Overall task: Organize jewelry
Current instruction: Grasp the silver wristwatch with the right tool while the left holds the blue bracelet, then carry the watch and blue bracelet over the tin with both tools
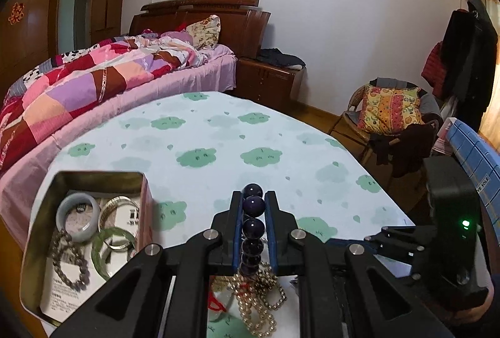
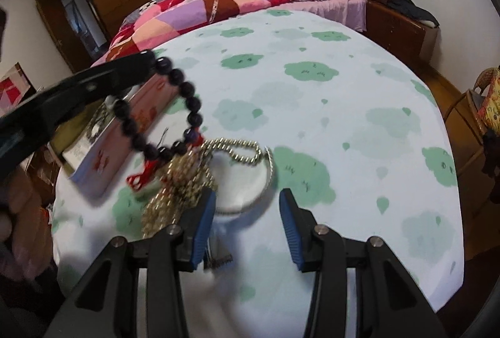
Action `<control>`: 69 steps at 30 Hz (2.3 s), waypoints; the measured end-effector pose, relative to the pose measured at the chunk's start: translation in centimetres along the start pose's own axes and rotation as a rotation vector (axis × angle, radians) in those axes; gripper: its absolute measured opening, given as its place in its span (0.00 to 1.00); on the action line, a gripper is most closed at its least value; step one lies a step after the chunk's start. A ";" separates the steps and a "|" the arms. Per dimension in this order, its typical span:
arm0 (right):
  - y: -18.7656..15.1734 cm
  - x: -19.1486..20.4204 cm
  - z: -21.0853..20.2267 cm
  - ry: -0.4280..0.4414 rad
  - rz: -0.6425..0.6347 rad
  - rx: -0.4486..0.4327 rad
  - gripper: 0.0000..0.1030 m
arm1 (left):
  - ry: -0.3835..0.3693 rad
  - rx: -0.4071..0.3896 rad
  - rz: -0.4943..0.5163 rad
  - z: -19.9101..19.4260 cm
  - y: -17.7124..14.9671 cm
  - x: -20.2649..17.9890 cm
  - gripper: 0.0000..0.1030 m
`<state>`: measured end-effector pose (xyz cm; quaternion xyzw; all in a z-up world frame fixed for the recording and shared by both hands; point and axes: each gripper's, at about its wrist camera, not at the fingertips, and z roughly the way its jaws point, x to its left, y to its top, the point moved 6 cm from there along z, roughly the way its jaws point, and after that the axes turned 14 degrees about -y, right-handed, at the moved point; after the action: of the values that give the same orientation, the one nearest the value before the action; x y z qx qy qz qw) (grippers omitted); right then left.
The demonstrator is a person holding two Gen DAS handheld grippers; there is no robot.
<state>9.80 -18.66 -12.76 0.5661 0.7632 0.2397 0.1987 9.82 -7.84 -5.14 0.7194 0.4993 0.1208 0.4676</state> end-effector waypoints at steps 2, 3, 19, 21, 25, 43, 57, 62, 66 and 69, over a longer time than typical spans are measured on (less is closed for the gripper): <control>-0.4 0.3 -0.5 0.007 -0.003 -0.004 0.45 | -0.001 0.009 0.000 0.1 -0.5 -0.1 0.12; -0.6 0.5 -0.7 0.010 -0.008 -0.006 0.45 | -0.004 0.013 -0.004 0.2 -0.8 -0.1 0.12; -2.0 3.8 -0.4 0.063 -0.137 0.007 0.53 | 0.002 0.005 -0.022 -1.4 -1.9 0.3 0.12; -2.1 4.0 0.1 0.069 -0.141 0.022 0.56 | 0.002 0.008 -0.025 -1.4 -2.0 0.5 0.12; -2.6 4.8 1.0 0.049 -0.186 0.034 0.57 | 0.003 0.010 -0.033 -1.4 -2.1 0.7 0.12; -0.3 1.8 -2.0 0.004 -0.094 -0.092 0.37 | 0.006 -0.060 -0.017 -4.0 0.0 0.5 0.12; 2.6 0.8 -5.0 -0.025 -0.065 -0.205 0.37 | 0.023 -0.136 -0.013 -6.9 1.8 0.9 0.12; 3.5 0.8 -5.7 -0.030 -0.062 -0.232 0.37 | 0.044 -0.157 -0.025 -7.8 2.1 1.7 0.12; 4.2 1.0 -6.1 -0.030 -0.071 -0.253 0.37 | 0.072 -0.164 -0.039 -8.4 2.1 2.8 0.12; 4.9 1.4 -6.3 -0.026 -0.082 -0.271 0.37 | 0.097 -0.167 -0.058 -8.9 2.1 3.9 0.12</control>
<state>9.55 -17.04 -4.81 0.5056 0.7438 0.3247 0.2928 7.20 0.25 0.12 0.6563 0.5302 0.1830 0.5046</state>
